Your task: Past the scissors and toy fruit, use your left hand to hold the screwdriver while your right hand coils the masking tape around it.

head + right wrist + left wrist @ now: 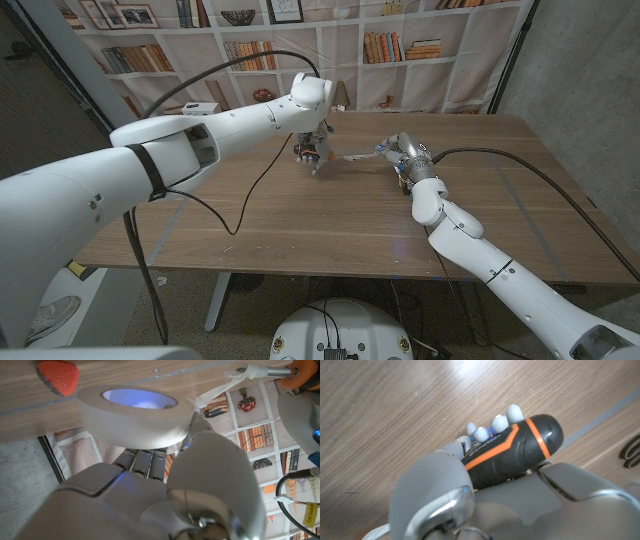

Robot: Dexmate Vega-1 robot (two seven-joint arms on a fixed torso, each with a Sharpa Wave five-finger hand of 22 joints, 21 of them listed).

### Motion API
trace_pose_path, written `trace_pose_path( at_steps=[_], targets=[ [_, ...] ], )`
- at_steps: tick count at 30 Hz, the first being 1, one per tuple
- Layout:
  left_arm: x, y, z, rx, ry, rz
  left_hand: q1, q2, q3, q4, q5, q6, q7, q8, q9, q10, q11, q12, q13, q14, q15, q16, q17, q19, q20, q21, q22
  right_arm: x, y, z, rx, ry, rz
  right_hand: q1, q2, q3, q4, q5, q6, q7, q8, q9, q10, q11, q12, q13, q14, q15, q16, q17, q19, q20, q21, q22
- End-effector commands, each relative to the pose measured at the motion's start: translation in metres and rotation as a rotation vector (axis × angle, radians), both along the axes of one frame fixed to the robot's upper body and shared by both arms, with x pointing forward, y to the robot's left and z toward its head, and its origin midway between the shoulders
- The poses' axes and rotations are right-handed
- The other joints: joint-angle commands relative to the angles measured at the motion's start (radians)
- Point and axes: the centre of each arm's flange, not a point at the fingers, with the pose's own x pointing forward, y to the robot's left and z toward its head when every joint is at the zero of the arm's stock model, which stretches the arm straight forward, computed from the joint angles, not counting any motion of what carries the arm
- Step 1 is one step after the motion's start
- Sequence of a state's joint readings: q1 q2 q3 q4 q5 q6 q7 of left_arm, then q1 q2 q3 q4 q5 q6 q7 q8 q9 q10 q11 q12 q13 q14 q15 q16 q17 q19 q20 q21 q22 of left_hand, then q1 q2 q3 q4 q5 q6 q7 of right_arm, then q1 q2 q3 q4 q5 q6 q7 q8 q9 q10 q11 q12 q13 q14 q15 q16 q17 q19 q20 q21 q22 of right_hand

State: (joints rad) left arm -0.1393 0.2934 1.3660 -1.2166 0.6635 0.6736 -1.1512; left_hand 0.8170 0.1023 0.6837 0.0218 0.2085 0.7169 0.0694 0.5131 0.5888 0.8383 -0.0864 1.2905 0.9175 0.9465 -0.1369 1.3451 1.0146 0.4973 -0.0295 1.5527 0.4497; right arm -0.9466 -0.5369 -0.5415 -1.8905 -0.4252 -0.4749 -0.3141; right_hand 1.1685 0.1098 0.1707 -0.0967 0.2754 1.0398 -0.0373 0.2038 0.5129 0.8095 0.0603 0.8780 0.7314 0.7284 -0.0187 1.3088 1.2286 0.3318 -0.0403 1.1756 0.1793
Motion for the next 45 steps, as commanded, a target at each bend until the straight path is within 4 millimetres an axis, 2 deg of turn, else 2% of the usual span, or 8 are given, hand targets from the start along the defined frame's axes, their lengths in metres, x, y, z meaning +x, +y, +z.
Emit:
trace_pose_path(
  at_steps=[1,8,15,20,26,31,35,45],
  targets=[
    [-0.008,-0.008,-0.01,0.203,-0.22,0.025,0.096,-0.027,-0.065,-0.098,-0.007,0.009,-0.024,-0.006,-0.02,-0.019,-0.017,-0.093,-0.085,-0.004,-0.023,-0.104,-0.146,-0.041,0.003,0.006,-0.022,0.007,0.004,-0.004,-0.032,0.054,-0.004,0.047,0.04,0.0,-0.002,0.002,0.03,0.024,0.0,-0.001,0.121,-0.124,-0.002,-0.003,-0.015,-0.196,-0.003,0.002,-0.008,-0.072,-0.004,0.002],
    [-0.01,-0.011,-0.02,0.302,-0.276,0.012,0.146,-0.021,-0.178,-0.155,-0.019,-0.043,-0.055,-0.021,-0.036,-0.104,-0.028,-0.238,-0.19,-0.12,-0.03,-0.204,-0.316,-0.158,0.029,-0.02,-0.063,0.006,0.004,-0.004,-0.035,0.06,-0.013,0.048,0.04,0.0,-0.002,0.0,0.032,0.026,0.0,-0.004,0.125,-0.123,-0.001,-0.004,-0.014,-0.196,-0.008,0.002,-0.005,-0.073,-0.003,0.003],
    [-0.004,-0.012,-0.029,0.418,-0.231,0.065,0.067,-0.106,-0.225,-0.118,0.033,-0.314,-0.047,-0.131,-0.081,-0.401,0.036,-0.559,-0.401,-0.447,0.059,-0.656,-0.644,-0.424,0.145,-0.259,-0.273,0.011,0.007,-0.001,-0.127,0.166,-0.058,0.05,0.041,0.0,-0.002,-0.002,0.031,0.026,-0.001,-0.009,0.122,-0.124,-0.004,-0.008,-0.013,-0.196,-0.013,0.002,-0.003,-0.068,-0.002,0.003],
    [-0.007,-0.012,-0.029,0.422,-0.296,0.054,0.047,-0.145,-0.258,-0.107,0.06,-0.385,-0.039,-0.179,-0.111,-0.493,0.049,-0.634,-0.446,-0.566,0.087,-0.77,-0.702,-0.501,0.161,-0.333,-0.277,0.016,0.01,0.001,-0.19,0.259,-0.068,0.058,0.046,0.006,-0.004,-0.012,0.006,0.024,-0.009,-0.021,0.106,-0.125,-0.043,-0.06,-0.018,-0.195,-0.037,-0.006,0.008,-0.051,0.001,0.001],
    [-0.009,-0.009,-0.024,0.432,-0.367,0.067,0.026,-0.202,-0.344,-0.085,0.138,-0.563,-0.046,-0.284,-0.175,-0.676,0.091,-0.784,-0.508,-0.794,0.171,-0.908,-0.764,-0.601,0.194,-0.455,-0.275,0.02,0.009,0.009,-0.241,0.378,-0.085,0.033,0.048,0.046,0.01,-0.072,-0.142,-0.02,-0.021,-0.068,-0.078,-0.122,-0.187,-0.195,-0.078,-0.195,-0.4,-0.241,-0.008,0.023,-0.018,-0.003],
    [-0.014,-0.006,-0.016,0.398,-0.429,0.06,0.002,-0.202,-0.401,-0.057,0.174,-0.726,-0.082,-0.334,-0.232,-0.804,0.116,-0.875,-0.542,-0.917,0.213,-0.971,-0.786,-0.648,0.194,-0.518,-0.273,0.022,0.011,0.019,-0.31,0.511,-0.092,-0.102,-0.031,-0.009,0.056,-0.064,-0.291,-0.057,-0.026,-0.14,-0.283,-0.12,-0.323,-0.267,-0.196,-0.158,-0.691,-0.464,-0.084,0.1,-0.074,-0.004],
    [-0.019,-0.003,-0.009,0.373,-0.49,0.052,-0.015,-0.201,-0.428,-0.041,0.185,-0.76,-0.08,-0.331,-0.257,-0.835,0.128,-0.9,-0.555,-0.972,0.235,-0.999,-0.792,-0.682,0.195,-0.548,-0.273,0.024,0.01,0.027,-0.352,0.626,-0.101,-0.223,-0.105,-0.095,0.103,-0.031,-0.543,-0.097,-0.033,-0.204,-0.523,-0.104,-0.488,-0.324,-0.37,-0.097,-0.857,-0.583,-0.157,0.123,-0.143,-0.005],
    [-0.032,0.005,-0.001,0.276,-0.597,-0.022,-0.075,-0.209,-0.5,0.002,0.208,-0.879,-0.081,-0.338,-0.309,-0.926,0.153,-0.953,-0.568,-1.063,0.257,-1.049,-0.799,-0.742,0.204,-0.613,-0.272,0.008,0.007,0.048,-0.356,0.681,-0.014,-0.38,-0.225,-0.279,0.172,0.082,-1.019,-0.148,-0.028,-0.304,-0.758,-0.07,-0.669,-0.411,-0.625,0.015,-1.024,-0.696,-0.287,0.235,-0.325,-0.008]
  ],
)
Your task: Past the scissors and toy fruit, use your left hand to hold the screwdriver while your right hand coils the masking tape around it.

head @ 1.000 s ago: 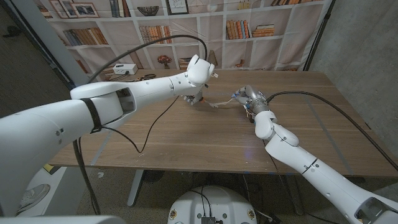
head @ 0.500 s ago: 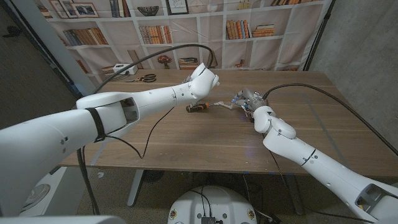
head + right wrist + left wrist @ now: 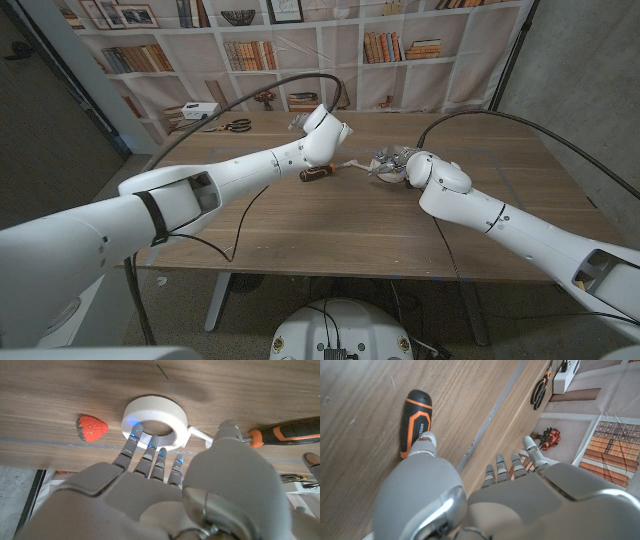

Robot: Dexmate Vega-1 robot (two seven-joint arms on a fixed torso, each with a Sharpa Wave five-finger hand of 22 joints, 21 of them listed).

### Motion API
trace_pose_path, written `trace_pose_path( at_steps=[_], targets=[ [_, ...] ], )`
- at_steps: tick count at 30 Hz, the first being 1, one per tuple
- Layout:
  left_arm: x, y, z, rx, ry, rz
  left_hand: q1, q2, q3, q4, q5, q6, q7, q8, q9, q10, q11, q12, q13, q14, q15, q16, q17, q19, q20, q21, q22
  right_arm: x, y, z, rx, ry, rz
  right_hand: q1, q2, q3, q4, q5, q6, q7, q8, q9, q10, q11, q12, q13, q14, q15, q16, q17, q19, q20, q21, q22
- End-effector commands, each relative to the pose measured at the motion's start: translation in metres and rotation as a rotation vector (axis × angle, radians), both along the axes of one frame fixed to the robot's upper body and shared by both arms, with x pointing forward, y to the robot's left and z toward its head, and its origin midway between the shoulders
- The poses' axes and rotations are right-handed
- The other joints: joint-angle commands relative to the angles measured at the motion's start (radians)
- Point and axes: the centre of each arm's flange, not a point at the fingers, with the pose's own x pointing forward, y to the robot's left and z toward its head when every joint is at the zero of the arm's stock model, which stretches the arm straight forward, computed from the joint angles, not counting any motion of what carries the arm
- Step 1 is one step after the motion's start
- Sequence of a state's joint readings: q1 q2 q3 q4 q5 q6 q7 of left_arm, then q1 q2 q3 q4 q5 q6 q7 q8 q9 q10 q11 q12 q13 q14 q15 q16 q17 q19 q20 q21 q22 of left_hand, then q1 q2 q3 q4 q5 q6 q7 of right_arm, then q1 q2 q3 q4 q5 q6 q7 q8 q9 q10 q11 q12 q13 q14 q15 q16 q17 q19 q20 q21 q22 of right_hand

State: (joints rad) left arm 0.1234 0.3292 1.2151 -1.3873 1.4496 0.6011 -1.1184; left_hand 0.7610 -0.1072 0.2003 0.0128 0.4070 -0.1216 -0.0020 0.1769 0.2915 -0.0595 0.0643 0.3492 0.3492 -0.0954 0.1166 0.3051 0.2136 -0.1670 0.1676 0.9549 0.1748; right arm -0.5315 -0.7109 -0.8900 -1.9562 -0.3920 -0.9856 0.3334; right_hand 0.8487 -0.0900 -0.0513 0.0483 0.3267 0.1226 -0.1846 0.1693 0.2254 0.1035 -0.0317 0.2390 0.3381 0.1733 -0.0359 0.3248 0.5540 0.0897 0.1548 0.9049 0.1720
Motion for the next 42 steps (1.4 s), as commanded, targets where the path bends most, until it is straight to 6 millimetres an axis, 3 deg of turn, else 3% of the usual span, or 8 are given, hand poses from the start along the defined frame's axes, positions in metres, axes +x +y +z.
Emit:
trace_pose_path(
  at_steps=[1,8,11,14,21,31,38,42],
  targets=[
    [-0.015,0.01,0.015,-0.068,-0.128,-0.109,-0.025,0.001,-0.022,0.015,0.011,-0.059,-0.014,-0.005,-0.015,-0.031,0.003,-0.015,0.0,-0.023,0.004,-0.011,0.002,-0.08,0.007,-0.02,0.003,-0.017,-0.006,0.026,-0.002,0.117,0.065,-0.07,-0.028,-0.067,0.032,0.036,-0.114,0.007,0.008,-0.019,-0.061,0.024,-0.034,-0.021,-0.083,0.035,-0.046,-0.026,-0.063,0.047,-0.07,-0.001],
    [-0.027,0.019,0.022,-0.132,-0.176,-0.24,-0.088,-0.008,-0.069,0.052,0.011,-0.088,-0.048,0.006,-0.037,-0.063,-0.012,-0.032,-0.005,-0.039,-0.003,-0.022,0.002,-0.107,0.012,-0.048,0.004,-0.025,-0.019,0.035,0.207,0.081,0.265,-0.139,-0.038,-0.131,0.063,0.071,-0.132,0.045,0.023,-0.028,-0.118,0.064,-0.044,-0.041,-0.159,0.092,-0.084,-0.05,-0.15,0.059,-0.159,-0.002],
    [-0.034,0.025,0.024,-0.185,-0.203,-0.32,-0.128,-0.014,-0.093,0.073,0.006,-0.074,-0.059,0.015,-0.046,-0.061,-0.015,-0.033,-0.007,-0.036,-0.002,-0.024,0.002,-0.101,0.02,-0.055,0.004,-0.028,-0.026,0.036,0.327,0.025,0.369,-0.157,-0.023,-0.149,0.075,0.086,-0.064,0.088,0.047,-0.029,-0.082,0.075,-0.027,-0.049,-0.136,0.085,-0.076,-0.059,-0.145,0.057,-0.183,0.0],
    [-0.041,0.033,0.025,-0.236,-0.268,-0.411,-0.177,-0.004,-0.118,0.102,-0.004,-0.046,-0.077,0.025,-0.06,-0.036,-0.022,-0.028,-0.014,-0.003,-0.004,-0.015,0.0,-0.063,0.034,-0.055,0.004,-0.031,-0.03,0.038,0.418,-0.044,0.446,-0.163,-0.011,-0.151,0.079,0.09,-0.048,0.096,0.051,-0.03,-0.067,0.082,-0.021,-0.052,-0.123,0.091,-0.07,-0.061,-0.135,0.056,-0.187,0.0],
    [-0.056,0.054,0.017,-0.324,-0.452,-0.628,-0.235,0.058,-0.13,0.136,-0.044,-0.007,-0.146,0.029,-0.087,-0.046,-0.054,-0.049,-0.038,-0.049,-0.017,-0.046,-0.008,-0.102,0.035,-0.107,0.001,-0.036,-0.036,0.039,0.58,-0.207,0.549,-0.155,0.048,-0.139,0.083,0.095,-0.015,0.075,0.051,-0.032,-0.078,0.06,-0.029,-0.063,-0.156,0.084,-0.085,-0.074,-0.103,0.056,-0.201,0.0],
    [-0.054,0.092,0.015,-0.771,-0.428,-0.907,-0.274,0.116,-0.127,0.14,-0.094,0.059,-0.171,0.039,-0.102,-0.008,-0.062,-0.051,-0.068,0.02,-0.027,-0.034,-0.016,-0.067,0.04,-0.126,0.001,-0.03,-0.036,0.039,0.786,-0.329,0.66,-0.162,0.069,-0.138,0.085,0.087,0.015,0.078,0.055,-0.033,-0.074,0.06,-0.028,-0.071,-0.173,0.084,-0.094,-0.088,-0.111,0.055,-0.223,-0.001],
    [-0.04,0.119,0.01,-1.053,-0.281,-1.055,-0.298,0.111,-0.141,0.137,-0.121,0.025,-0.183,0.017,-0.107,-0.022,-0.06,-0.067,-0.085,0.018,-0.011,-0.045,-0.021,-0.051,0.045,-0.139,0.0,-0.021,-0.036,0.034,0.911,-0.334,0.689,-0.17,0.072,-0.142,0.086,0.082,0.02,0.075,0.052,-0.033,-0.084,0.056,-0.032,-0.075,-0.17,0.094,-0.095,-0.095,-0.104,0.056,-0.229,-0.001],
    [-0.033,0.134,0.006,-1.182,-0.197,-1.115,-0.339,0.07,-0.179,0.135,-0.14,-0.006,-0.182,0.004,-0.109,-0.047,-0.049,-0.088,-0.104,-0.008,0.005,-0.067,-0.022,-0.079,0.046,-0.174,0.0,-0.016,-0.039,0.031,0.983,-0.343,0.705,-0.178,0.076,-0.147,0.085,0.072,0.018,0.072,0.044,-0.034,-0.108,0.088,-0.042,-0.084,-0.175,0.125,-0.102,-0.111,-0.094,0.058,-0.242,-0.001]
  ],
)
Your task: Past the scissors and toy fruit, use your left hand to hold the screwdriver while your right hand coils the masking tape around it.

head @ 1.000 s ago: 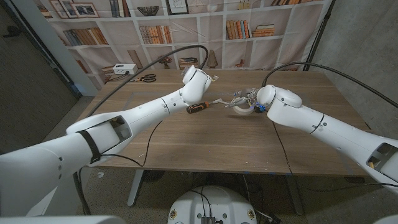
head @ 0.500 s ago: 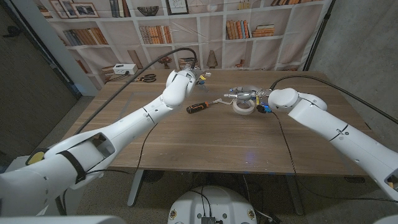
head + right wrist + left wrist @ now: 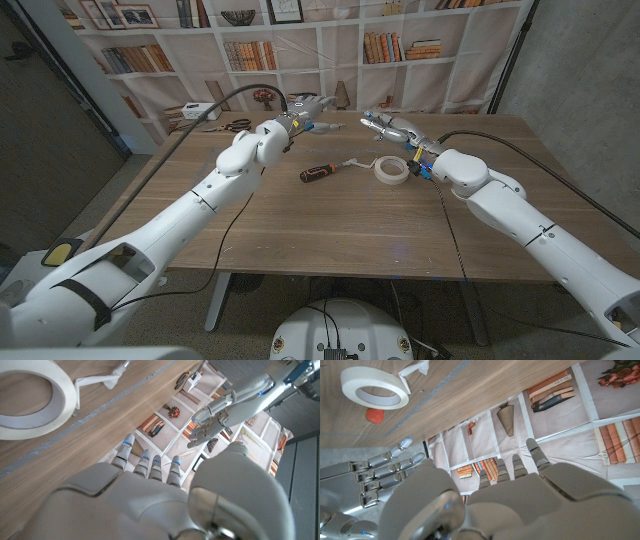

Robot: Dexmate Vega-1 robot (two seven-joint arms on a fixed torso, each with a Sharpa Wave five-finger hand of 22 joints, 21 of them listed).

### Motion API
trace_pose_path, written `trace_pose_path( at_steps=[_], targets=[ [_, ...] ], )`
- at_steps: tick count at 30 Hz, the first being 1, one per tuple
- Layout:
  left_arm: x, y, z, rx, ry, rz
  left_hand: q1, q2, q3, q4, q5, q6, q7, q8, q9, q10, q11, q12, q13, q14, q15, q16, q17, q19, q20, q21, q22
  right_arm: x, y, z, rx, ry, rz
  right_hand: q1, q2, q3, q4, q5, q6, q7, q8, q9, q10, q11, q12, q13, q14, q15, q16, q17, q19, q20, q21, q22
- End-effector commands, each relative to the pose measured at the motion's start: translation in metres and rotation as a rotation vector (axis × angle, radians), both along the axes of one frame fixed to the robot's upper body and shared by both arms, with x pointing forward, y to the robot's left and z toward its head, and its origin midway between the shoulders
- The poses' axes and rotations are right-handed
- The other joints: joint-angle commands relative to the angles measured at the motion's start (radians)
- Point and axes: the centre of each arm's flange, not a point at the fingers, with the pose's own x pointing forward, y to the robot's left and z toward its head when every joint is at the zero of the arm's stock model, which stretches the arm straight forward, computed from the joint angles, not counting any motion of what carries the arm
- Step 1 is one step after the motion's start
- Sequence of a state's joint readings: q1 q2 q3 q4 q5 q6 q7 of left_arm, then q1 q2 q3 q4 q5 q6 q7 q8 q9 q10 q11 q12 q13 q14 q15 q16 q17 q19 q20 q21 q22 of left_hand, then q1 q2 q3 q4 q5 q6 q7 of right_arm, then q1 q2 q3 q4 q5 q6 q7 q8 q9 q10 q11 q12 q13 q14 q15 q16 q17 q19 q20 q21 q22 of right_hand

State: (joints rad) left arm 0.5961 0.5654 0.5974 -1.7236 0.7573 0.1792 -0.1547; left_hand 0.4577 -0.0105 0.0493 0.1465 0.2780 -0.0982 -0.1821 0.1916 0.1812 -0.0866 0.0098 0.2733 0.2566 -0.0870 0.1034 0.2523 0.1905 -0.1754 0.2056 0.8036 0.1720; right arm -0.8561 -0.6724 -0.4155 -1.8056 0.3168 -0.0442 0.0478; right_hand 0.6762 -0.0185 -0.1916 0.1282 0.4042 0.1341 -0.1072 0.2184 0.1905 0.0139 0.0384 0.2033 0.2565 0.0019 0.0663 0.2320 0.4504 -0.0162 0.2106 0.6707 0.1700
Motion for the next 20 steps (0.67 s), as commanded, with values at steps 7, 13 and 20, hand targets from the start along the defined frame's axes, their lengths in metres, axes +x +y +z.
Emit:
trace_pose_path(
  at_steps=[7,13,20],
  targets=[
    [0.016,0.078,-0.01,-0.566,0.331,-0.573,-0.05,-0.034,-0.039,0.003,-0.013,-0.019,0.003,-0.005,0.0,-0.012,0.013,-0.013,-0.018,-0.018,0.03,-0.018,0.001,-0.079,0.008,-0.034,0.004,0.008,-0.016,-0.007,0.361,-0.065,0.095,-0.014,0.005,-0.012,0.006,-0.01,0.002,-0.007,-0.01,0.001,-0.029,0.003,-0.009,-0.007,-0.009,0.02,-0.012,-0.013,0.013,0.003,-0.015,0.001],
    [0.026,0.1,-0.024,-0.673,0.454,-0.632,-0.078,-0.033,-0.056,0.008,-0.012,-0.029,-0.012,-0.009,-0.001,-0.03,0.023,-0.027,-0.03,-0.033,0.07,-0.032,-0.002,-0.101,0.009,-0.06,0.005,0.01,-0.034,-0.021,0.566,-0.103,0.011,-0.037,0.019,-0.025,0.004,-0.028,0.046,-0.008,-0.008,0.0,-0.067,-0.015,-0.013,-0.028,-0.153,0.025,-0.049,-0.047,-0.071,0.004,-0.097,-0.001],
    [0.044,0.118,-0.044,-0.792,0.554,-0.608,-0.107,-0.009,-0.066,0.012,-0.006,-0.077,-0.007,-0.018,-0.001,-0.065,0.025,-0.049,-0.045,-0.065,0.071,-0.052,-0.006,-0.132,0.009,-0.093,0.006,0.01,-0.024,-0.029,0.608,-0.091,0.002,-0.04,0.024,-0.027,0.001,-0.033,0.06,-0.002,-0.009,0.0,-0.059,-0.014,-0.006,-0.033,-0.148,0.012,-0.036,-0.057,-0.091,-0.001,-0.121,0.001]
  ],
)
